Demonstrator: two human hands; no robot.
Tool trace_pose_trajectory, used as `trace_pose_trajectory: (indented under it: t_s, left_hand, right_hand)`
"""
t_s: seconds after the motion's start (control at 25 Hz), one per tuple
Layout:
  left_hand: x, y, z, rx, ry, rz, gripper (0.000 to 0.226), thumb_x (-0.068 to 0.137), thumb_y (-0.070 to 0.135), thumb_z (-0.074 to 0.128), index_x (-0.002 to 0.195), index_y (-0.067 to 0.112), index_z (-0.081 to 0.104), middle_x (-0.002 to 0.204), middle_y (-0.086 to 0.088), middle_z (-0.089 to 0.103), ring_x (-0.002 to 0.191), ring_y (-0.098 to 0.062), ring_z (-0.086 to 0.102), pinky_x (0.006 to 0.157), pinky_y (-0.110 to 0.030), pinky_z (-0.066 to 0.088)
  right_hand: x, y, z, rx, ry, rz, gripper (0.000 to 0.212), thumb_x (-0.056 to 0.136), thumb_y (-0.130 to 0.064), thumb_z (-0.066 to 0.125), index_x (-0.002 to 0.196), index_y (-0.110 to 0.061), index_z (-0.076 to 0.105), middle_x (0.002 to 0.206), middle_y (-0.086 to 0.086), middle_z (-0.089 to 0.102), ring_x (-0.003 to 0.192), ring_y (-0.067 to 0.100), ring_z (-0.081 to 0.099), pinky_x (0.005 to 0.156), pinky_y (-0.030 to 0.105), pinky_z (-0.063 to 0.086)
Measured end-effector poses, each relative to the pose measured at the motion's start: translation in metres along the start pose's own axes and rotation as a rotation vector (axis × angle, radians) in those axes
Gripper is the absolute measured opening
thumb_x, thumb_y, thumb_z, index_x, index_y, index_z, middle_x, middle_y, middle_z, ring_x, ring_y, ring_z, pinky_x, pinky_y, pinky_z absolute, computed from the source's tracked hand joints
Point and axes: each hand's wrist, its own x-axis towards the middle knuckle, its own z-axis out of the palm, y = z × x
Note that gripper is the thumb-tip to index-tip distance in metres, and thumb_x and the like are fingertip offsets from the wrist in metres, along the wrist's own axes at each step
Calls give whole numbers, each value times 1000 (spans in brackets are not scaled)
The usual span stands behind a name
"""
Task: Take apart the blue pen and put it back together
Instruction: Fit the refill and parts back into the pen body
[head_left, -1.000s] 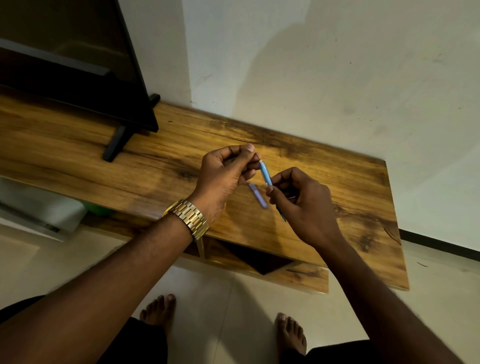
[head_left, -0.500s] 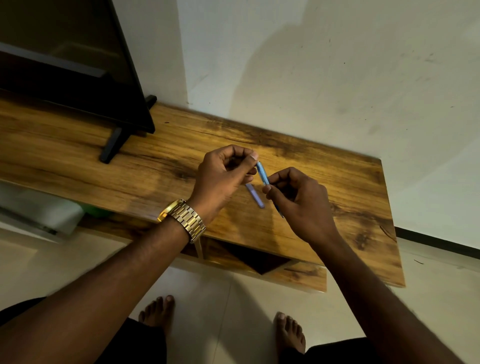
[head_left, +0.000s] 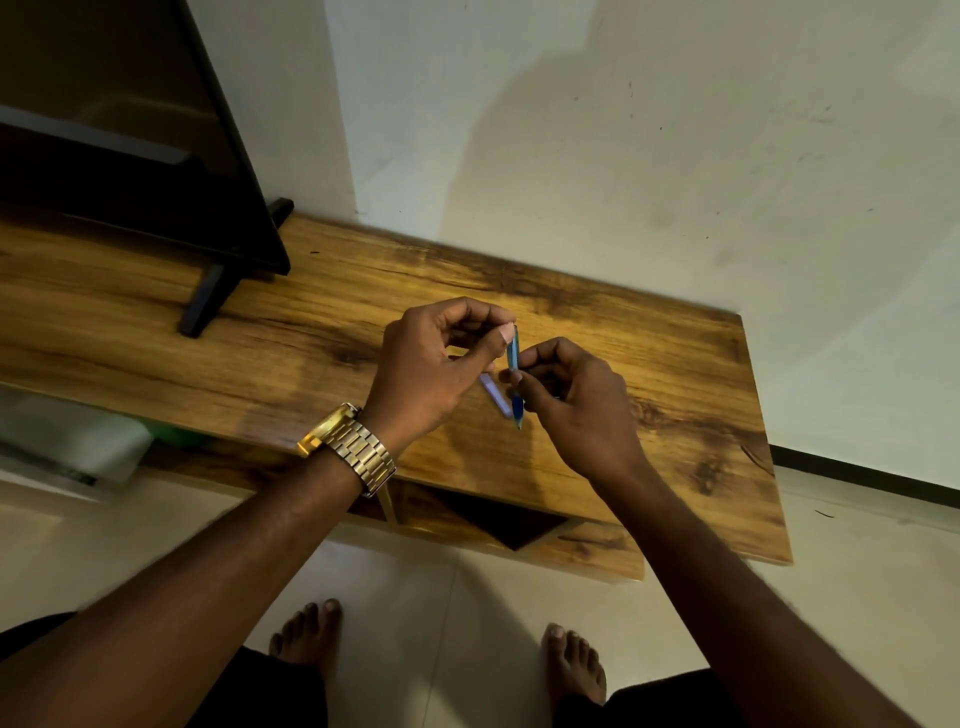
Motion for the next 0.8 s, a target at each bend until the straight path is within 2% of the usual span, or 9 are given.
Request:
trace_pose_trajectory:
  t_s: [0.16,0.24,0.32,0.4,0.48,0.64,0.8]
  left_hand:
    - [-2,0,0,82,-12,46,21,97,27,79,116,22,81,111,12,82,103,-1,78,80,-34,69]
    - [2,2,-6,92,-38,48,22,97,28,79,118,22,81,111,11,82,103,-1,78,77,-34,70]
    - [13,3,-26,157,21,35,20,98,29,78,117,24,81,107,11,82,98,-3,79,74,-32,69]
    - [25,1,-55,312,125,5,13,97,30,78,110,28,82,100,13,81,86,-2,77,69,-25,64]
    - [27,-5,-73,578,103,-66,9,96,28,80,104,31,82,96,13,79,78,0,72,63,-18,54]
    - [16,-13,-61,884,-94,-200,12,95,20,79,105,24,84,100,3,81,96,-17,75,81,-33,60]
    - [13,-16,-40,1035,-116,-211,10,98,22,77,104,19,84,109,-3,82,110,-21,72,76,-27,50]
  right_hand:
    - [0,0,1,-40,-1,-18,12,102,-17,76,114,-15,73,100,-5,83,89,4,80,74,14,62]
    - [0,-1,0,-20,6,-14,12,102,-17,76,114,-15,73,101,-5,83,90,4,81,75,16,63]
    - [1,-4,-2,21,57,-28,13,102,-19,77,113,-15,72,101,-6,83,90,2,80,76,17,63]
    - [2,-7,-7,72,124,-33,14,101,-21,77,114,-15,72,103,-5,84,92,2,81,80,22,65]
    - [2,-9,-11,132,157,-9,14,102,-23,75,114,-17,71,105,-3,84,94,6,82,87,35,68]
    - [-2,-12,-12,182,137,34,9,101,-22,76,110,-22,71,106,-1,84,98,13,82,94,48,67]
    - [-4,-13,-16,176,137,38,11,100,-22,78,109,-21,72,104,-1,83,97,12,82,92,48,67]
